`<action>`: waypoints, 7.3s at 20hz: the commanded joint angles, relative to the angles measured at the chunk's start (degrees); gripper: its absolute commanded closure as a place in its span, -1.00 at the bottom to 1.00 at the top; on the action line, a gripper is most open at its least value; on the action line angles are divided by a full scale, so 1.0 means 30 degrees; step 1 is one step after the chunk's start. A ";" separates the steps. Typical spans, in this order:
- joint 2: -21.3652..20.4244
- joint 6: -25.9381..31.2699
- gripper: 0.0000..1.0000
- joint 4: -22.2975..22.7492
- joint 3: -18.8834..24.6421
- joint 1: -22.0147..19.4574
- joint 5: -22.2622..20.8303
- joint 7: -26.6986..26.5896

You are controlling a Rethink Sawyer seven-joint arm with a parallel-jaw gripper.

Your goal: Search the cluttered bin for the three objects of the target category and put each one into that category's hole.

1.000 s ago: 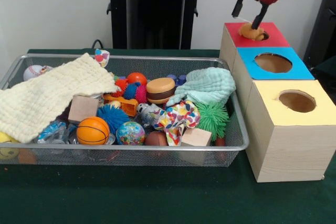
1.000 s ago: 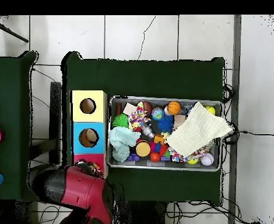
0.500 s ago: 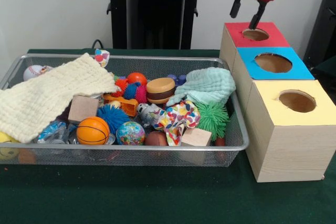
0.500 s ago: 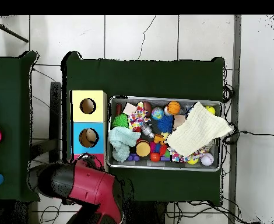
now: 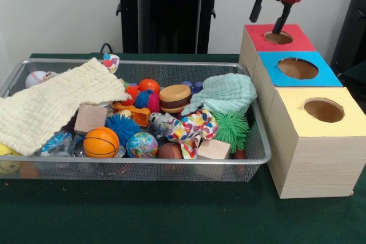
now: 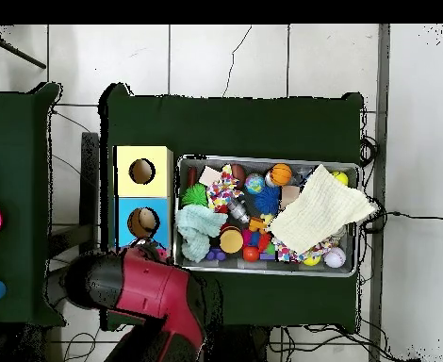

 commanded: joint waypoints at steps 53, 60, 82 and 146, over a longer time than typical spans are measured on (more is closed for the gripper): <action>-0.2359 0.1136 -1.00 -0.3416 1.5316 -1.7741 -1.5426 -0.7966; -0.2806 0.2170 -1.00 -0.3400 1.6410 -1.8977 -1.5490 -0.8894; -0.1792 0.2921 -1.00 -0.4008 1.8584 -2.0758 -1.6414 -0.9245; 0.3082 -0.1364 -1.00 -0.5632 1.6147 -2.1333 -2.2369 -0.4453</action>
